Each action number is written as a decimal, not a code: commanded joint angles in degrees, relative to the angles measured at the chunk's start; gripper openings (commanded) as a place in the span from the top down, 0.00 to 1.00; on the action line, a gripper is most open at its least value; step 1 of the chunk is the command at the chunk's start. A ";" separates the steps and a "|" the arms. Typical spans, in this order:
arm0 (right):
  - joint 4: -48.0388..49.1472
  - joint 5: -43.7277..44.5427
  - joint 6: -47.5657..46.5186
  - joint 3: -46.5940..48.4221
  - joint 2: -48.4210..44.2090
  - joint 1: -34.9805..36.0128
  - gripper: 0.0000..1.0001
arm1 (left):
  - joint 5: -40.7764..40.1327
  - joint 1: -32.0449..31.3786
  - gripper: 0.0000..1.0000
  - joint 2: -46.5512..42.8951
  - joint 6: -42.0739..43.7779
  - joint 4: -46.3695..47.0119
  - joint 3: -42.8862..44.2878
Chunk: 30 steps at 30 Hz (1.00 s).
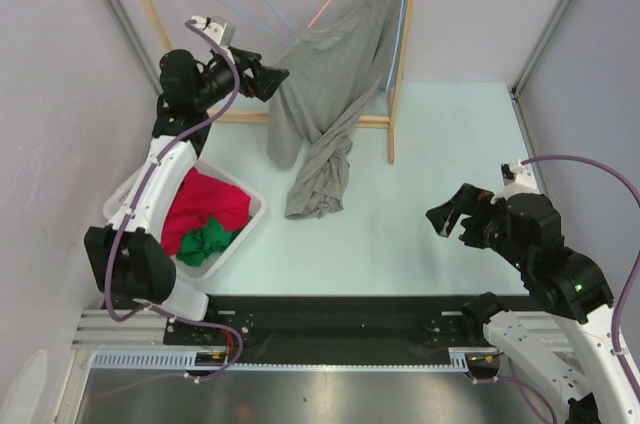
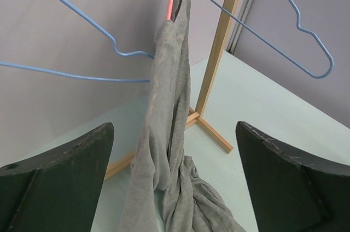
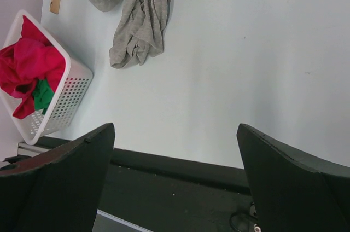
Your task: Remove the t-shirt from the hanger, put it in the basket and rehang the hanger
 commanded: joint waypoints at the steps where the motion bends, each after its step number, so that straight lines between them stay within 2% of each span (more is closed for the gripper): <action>1: 0.02 0.58 -0.64 2.02 0.05 0.11 0.01 | 3.17 -1.56 0.08 2.98 3.01 1.46 5.95; 8: -0.15 0.23 -0.55 2.72 0.23 0.11 0.01 | -1.30 -4.64 0.20 8.86 8.11 -4.86 11.22; 11: -0.50 0.49 -0.47 2.89 -0.04 0.11 0.01 | -1.84 -6.22 0.30 10.89 9.16 -7.50 13.77; 12: -0.68 0.67 -0.55 2.89 -0.13 0.02 0.01 | -2.01 -6.84 0.40 11.16 9.69 -7.59 14.48; 15: -0.85 0.58 -0.38 2.81 -0.30 0.11 0.01 | -5.09 -9.65 0.54 11.51 12.24 -11.72 16.24; 17: -0.77 0.32 -0.38 2.89 -0.39 0.11 0.01 | -5.88 -11.58 0.59 11.43 13.20 -11.99 16.42; 18: -0.94 0.41 -0.38 2.89 -0.39 0.02 0.01 | -7.01 -12.11 0.67 11.60 13.47 -12.16 16.50; 21: -1.38 0.49 -0.38 3.33 -0.65 0.20 0.01 | -9.48 -14.57 0.81 13.44 14.61 -15.22 19.48; 25: -2.34 0.84 -0.47 4.30 -1.09 0.02 0.01 | -13.60 -17.64 0.84 17.12 16.19 -21.29 27.11; 26: -2.61 1.02 -0.55 4.56 -1.27 0.11 0.01 | -14.75 -18.09 0.86 17.84 16.11 -22.43 28.36; 27: -2.96 1.20 -0.55 4.91 -1.36 0.02 0.01 | -15.98 -18.44 0.93 18.63 15.93 -24.88 29.59; 30: -3.49 1.81 -0.82 5.27 -1.80 0.02 0.00 | -18.62 -19.41 0.97 21.18 14.44 -28.06 34.34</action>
